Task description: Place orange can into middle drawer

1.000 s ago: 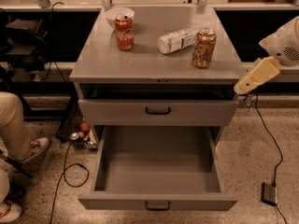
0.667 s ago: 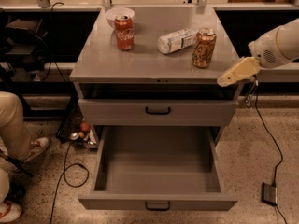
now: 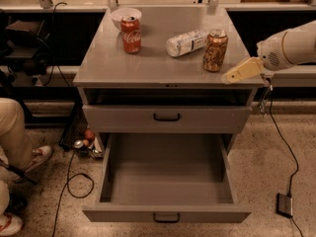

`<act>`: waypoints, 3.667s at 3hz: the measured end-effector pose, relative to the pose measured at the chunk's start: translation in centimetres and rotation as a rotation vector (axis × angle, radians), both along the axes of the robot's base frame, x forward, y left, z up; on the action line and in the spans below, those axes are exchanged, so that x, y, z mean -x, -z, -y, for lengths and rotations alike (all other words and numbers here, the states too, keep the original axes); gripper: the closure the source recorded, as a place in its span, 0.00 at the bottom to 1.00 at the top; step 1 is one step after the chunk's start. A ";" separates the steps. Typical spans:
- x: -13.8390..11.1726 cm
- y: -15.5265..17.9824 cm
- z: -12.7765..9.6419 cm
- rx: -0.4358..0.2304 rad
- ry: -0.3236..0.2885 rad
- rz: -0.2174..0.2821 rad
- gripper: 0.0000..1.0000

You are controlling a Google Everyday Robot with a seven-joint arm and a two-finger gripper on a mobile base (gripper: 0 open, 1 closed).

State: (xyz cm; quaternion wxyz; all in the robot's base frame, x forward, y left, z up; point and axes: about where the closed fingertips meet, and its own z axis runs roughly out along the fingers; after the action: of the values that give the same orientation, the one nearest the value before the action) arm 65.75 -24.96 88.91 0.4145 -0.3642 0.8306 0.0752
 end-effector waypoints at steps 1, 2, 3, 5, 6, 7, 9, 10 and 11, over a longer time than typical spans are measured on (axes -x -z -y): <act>-0.3 0.1 -0.2 -0.017 0.005 0.004 0.00; -2.2 0.1 -1.6 -0.134 0.036 0.048 0.00; -4.0 -0.2 -2.9 -0.261 0.078 0.090 0.00; -6.5 1.1 -5.1 -0.305 0.096 0.147 0.00; -8.0 1.8 -4.8 -0.321 0.125 0.182 0.18; -9.1 2.1 -4.2 -0.342 0.150 0.219 0.49; -7.5 -0.2 -1.7 -0.320 0.155 0.259 0.95; -2.8 -4.6 1.8 -0.215 0.140 0.229 1.00; 0.5 -6.4 4.2 -0.112 0.112 0.155 1.00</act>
Offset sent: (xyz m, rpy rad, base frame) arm 0.0423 0.0231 0.0043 0.2461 -0.1040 -0.0696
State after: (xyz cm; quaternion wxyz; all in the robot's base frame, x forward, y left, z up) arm 65.29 -29.12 95.30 0.5008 -0.2983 0.8095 0.0701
